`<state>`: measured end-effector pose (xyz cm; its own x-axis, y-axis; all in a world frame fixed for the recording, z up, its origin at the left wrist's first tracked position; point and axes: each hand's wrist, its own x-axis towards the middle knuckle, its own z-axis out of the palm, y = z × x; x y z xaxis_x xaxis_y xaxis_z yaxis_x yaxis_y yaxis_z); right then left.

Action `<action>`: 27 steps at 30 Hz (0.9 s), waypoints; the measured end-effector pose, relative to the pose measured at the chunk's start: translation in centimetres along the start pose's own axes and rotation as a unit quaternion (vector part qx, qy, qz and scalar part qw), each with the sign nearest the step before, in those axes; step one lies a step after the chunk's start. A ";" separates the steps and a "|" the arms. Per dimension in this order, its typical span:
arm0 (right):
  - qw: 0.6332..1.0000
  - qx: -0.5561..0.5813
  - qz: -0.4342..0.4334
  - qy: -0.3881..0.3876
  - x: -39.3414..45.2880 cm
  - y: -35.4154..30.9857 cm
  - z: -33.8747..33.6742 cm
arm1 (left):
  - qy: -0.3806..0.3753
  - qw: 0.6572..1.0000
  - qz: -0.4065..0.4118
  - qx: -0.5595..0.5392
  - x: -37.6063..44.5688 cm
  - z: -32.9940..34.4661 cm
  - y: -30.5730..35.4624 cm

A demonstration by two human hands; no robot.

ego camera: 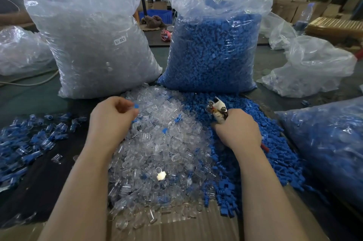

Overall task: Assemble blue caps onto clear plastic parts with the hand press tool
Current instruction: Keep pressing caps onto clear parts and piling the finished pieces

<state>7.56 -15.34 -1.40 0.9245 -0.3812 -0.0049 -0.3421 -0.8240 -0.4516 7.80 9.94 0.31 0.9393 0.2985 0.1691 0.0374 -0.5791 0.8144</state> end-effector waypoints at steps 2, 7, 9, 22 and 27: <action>0.998 0.057 -0.023 0.008 0.1 -0.1 -0.1 | -0.031 0.993 0.004 -0.117 -0.7 0.8 1.6; 0.956 0.279 -0.093 -0.017 -0.4 -0.6 -0.3 | -0.062 0.969 0.004 -0.238 -2.2 3.5 4.0; 0.942 0.313 -0.122 -0.021 -0.6 -0.8 -0.4 | -0.058 0.962 -0.004 -0.268 -2.7 4.3 4.6; 0.910 0.349 -0.220 0.033 -1.5 -2.7 -0.6 | -0.050 0.935 -0.044 -0.350 -3.9 5.5 6.1; 0.923 0.304 -0.225 0.065 -1.6 -2.8 -0.7 | -0.022 0.958 -0.004 -0.284 -4.2 5.7 6.2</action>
<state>6.91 -12.72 0.47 0.9084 -0.1380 0.3946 0.2656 -0.5384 -0.7997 6.00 0.79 1.46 0.9535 0.2624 0.1481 -0.1354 -0.0661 0.9886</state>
